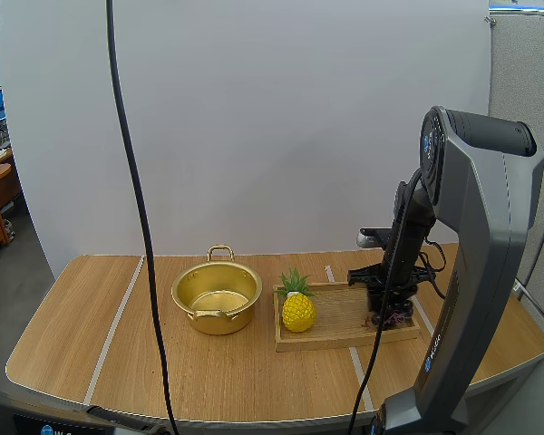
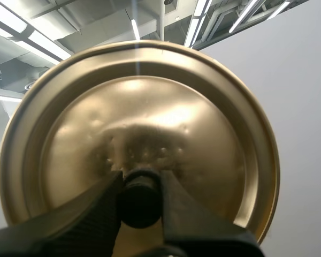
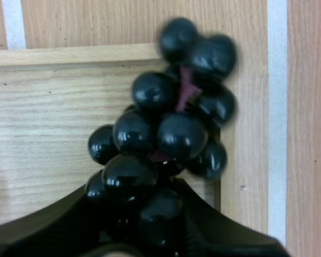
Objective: Open the pot, put the grape inside, and close it
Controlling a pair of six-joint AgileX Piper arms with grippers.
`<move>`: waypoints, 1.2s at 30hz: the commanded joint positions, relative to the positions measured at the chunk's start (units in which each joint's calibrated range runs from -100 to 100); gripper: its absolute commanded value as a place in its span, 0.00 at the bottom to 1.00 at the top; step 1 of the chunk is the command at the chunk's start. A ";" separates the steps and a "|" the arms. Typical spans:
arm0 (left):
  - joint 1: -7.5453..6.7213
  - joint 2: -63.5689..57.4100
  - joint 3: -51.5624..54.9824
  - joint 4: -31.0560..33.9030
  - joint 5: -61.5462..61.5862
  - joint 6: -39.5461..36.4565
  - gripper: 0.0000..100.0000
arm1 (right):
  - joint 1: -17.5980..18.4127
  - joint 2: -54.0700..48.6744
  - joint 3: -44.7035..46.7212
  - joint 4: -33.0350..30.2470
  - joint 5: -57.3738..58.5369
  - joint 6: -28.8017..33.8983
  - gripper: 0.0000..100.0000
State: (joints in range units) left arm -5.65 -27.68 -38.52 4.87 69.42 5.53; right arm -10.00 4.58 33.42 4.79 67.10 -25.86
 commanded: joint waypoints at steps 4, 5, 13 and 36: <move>-0.18 -0.44 -0.46 0.49 -2.56 -0.47 0.00 | 0.01 -0.29 -0.45 1.12 -0.13 -0.61 0.00; -0.18 -0.44 -0.46 0.49 -2.56 -0.47 0.00 | 0.01 -0.29 -0.45 1.12 -0.13 -0.61 0.00; -0.18 -0.44 -0.46 0.49 -2.56 -0.47 0.00 | 0.01 -7.05 -0.45 2.93 1.02 -2.32 0.00; -0.18 -0.44 -0.46 0.49 -2.56 -0.47 0.00 | 12.14 -31.80 -0.72 19.87 19.66 -13.19 0.00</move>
State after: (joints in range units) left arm -5.65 -27.68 -38.52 4.87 69.42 5.53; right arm -6.72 -26.83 33.27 25.89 89.00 -42.57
